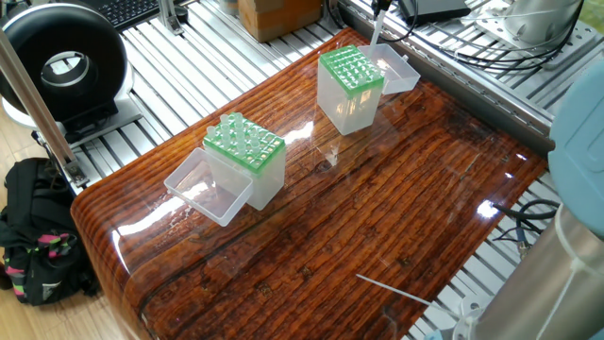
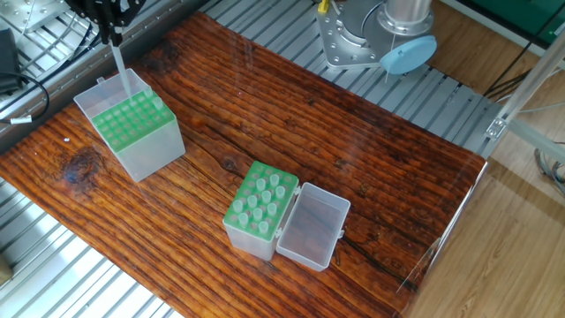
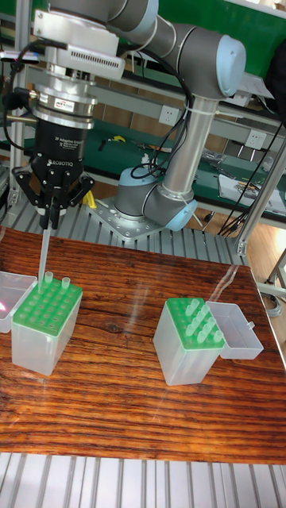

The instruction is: Transfer all large pipette tips from one holder to another

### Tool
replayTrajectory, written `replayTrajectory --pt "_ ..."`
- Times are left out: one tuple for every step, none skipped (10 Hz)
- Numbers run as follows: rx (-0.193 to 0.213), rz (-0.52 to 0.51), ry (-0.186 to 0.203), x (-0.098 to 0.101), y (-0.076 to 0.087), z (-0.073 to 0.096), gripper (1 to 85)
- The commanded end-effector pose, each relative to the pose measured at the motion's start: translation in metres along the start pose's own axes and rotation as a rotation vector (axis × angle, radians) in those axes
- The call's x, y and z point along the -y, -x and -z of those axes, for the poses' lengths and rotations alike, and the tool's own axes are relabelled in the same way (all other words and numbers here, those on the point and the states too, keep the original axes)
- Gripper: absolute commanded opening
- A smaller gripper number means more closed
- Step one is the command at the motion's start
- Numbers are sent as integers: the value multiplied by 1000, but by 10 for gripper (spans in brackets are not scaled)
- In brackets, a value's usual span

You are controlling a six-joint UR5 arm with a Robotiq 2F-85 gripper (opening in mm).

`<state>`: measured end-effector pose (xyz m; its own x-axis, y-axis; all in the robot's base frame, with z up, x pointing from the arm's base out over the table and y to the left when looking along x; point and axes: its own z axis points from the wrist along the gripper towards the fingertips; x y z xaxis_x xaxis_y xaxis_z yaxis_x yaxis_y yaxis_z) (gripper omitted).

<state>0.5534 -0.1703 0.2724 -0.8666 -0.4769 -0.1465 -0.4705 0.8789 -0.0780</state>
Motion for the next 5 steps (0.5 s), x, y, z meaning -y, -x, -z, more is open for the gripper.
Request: replayTrajectory --pt "4 -5 13 -3 1 0 63" --pt "4 -5 13 -3 2 -1 63" --pt "3 -3 10 -2 2 -1 63" --pt "-2 7 8 1 2 -3 63" --pt "2 16 18 1 2 -6 63"
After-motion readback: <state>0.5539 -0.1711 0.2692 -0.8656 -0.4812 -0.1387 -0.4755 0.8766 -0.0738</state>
